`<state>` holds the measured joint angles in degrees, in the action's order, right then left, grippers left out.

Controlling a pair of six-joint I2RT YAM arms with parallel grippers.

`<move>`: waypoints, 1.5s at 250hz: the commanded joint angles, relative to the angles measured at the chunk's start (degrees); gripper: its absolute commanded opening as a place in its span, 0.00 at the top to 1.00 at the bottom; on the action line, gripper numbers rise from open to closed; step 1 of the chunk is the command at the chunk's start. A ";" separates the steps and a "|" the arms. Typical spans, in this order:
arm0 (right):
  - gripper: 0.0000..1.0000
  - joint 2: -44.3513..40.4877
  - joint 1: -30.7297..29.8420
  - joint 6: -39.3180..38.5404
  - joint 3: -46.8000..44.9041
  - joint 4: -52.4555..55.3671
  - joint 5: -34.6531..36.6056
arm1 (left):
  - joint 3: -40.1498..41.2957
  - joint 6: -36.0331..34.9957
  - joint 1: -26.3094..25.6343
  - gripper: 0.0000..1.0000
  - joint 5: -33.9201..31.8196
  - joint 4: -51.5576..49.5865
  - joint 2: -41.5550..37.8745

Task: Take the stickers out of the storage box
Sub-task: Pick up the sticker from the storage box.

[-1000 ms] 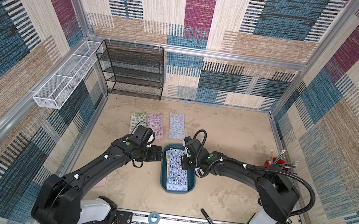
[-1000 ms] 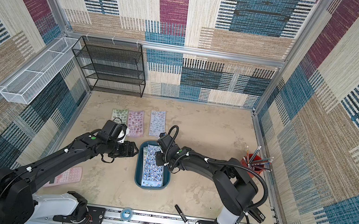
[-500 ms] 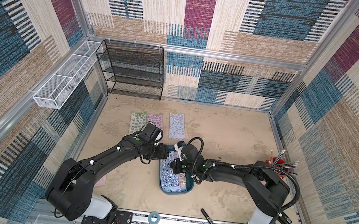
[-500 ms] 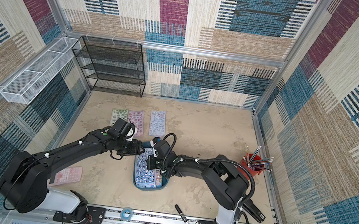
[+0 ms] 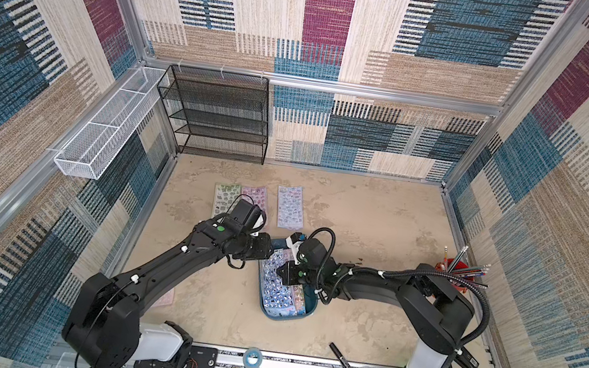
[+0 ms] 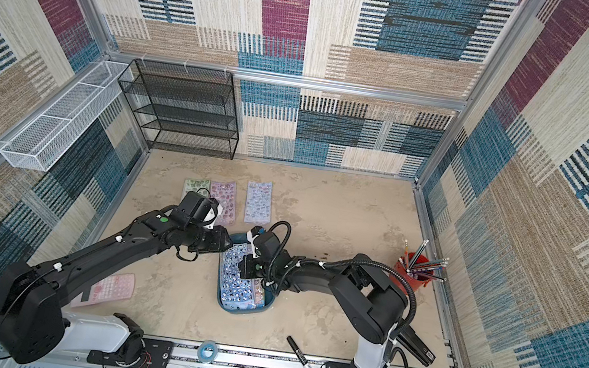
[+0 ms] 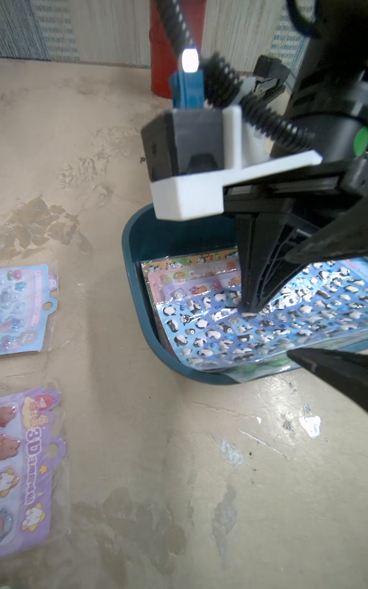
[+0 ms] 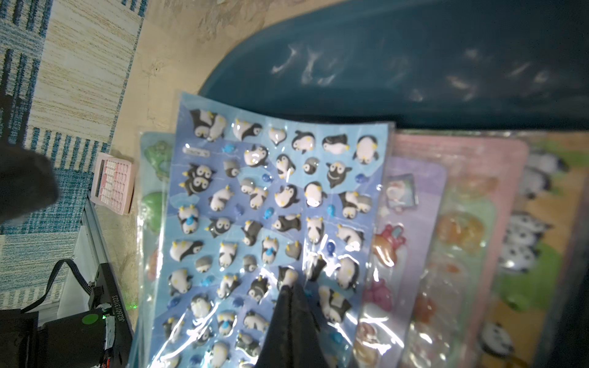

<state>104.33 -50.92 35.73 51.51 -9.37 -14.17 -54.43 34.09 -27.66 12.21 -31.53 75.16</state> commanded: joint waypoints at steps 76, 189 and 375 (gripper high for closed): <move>1.00 0.12 -0.07 0.98 -1.13 6.57 1.08 | -0.20 1.61 -1.91 0.57 -1.37 -1.19 3.53; 1.00 -1.46 -0.08 1.67 -2.89 5.85 2.58 | -2.68 3.18 -4.46 0.54 -8.98 -6.26 8.73; 0.98 -1.50 -0.04 1.67 -2.80 6.10 3.53 | -8.55 4.76 -8.55 0.39 -13.80 -12.36 13.38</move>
<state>102.67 -50.94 37.23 49.12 -10.63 -12.25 -62.26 36.34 -35.86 -1.10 -42.96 87.48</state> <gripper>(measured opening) 0.048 0.613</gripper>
